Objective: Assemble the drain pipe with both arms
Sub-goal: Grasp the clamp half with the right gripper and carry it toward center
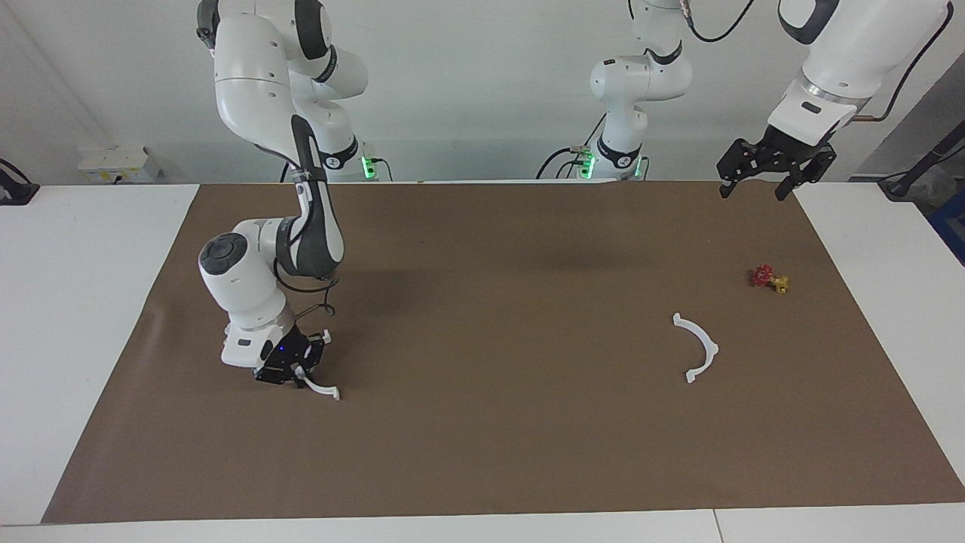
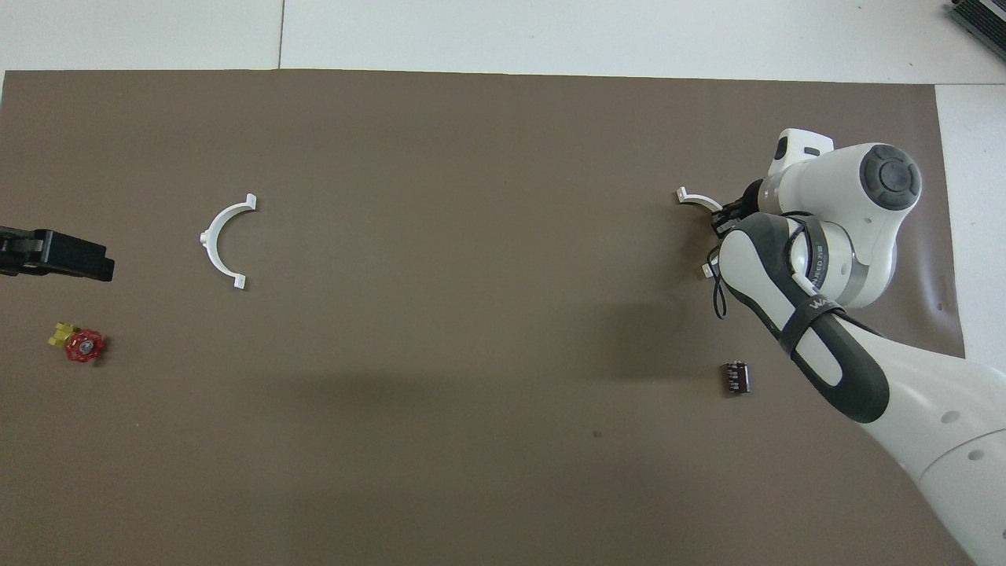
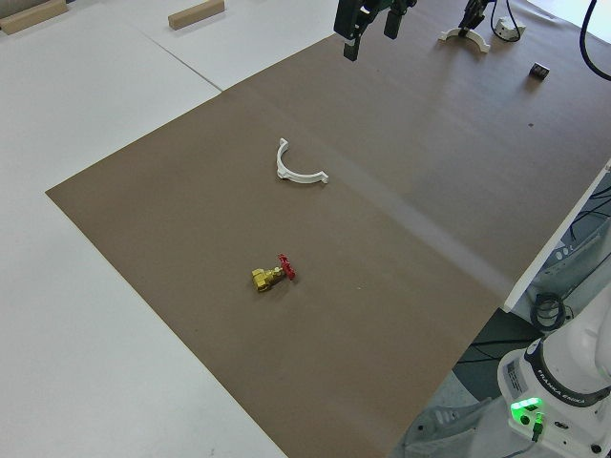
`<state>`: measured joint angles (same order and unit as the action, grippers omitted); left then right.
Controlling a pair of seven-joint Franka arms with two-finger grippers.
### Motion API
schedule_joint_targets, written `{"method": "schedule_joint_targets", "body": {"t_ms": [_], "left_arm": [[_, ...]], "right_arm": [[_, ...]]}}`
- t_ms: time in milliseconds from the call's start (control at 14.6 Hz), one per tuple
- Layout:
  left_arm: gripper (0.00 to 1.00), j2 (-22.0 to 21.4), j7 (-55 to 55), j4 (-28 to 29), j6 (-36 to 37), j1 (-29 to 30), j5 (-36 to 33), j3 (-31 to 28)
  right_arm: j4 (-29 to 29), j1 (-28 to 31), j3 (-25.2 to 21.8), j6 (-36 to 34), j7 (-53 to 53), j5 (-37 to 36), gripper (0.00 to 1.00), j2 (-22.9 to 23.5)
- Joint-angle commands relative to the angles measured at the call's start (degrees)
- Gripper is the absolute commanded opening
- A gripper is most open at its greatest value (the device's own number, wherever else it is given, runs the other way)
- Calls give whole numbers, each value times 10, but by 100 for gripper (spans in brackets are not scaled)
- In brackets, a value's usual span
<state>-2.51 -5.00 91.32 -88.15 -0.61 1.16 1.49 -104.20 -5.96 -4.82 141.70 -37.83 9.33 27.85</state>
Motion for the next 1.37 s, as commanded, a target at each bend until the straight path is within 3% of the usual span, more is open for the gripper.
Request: {"method": "schedule_joint_targets", "body": {"t_ms": [0, 343, 549, 891, 1303], "left_arm": [[100, -7, 5, 18, -29, 1, -9, -2], [98, 32, 6, 19, -86, 3, -10, -2], [97, 76, 7, 27, -138, 3, -10, -2], [94, 137, 11, 79, -285, 16, -10, -3], [84, 155, 10, 186, -420, 43, -10, -2]], "right_arm": [[8, 4, 3, -17, 2, 10, 0, -3], [23, -54, -1, -99, 134, 2, 0, -38], [32, -126, 1, -112, 303, -69, 0, -45], [51, -231, 3, -114, 483, -94, 0, -41], [69, -313, 3, -84, 595, -126, 0, -10]]}}
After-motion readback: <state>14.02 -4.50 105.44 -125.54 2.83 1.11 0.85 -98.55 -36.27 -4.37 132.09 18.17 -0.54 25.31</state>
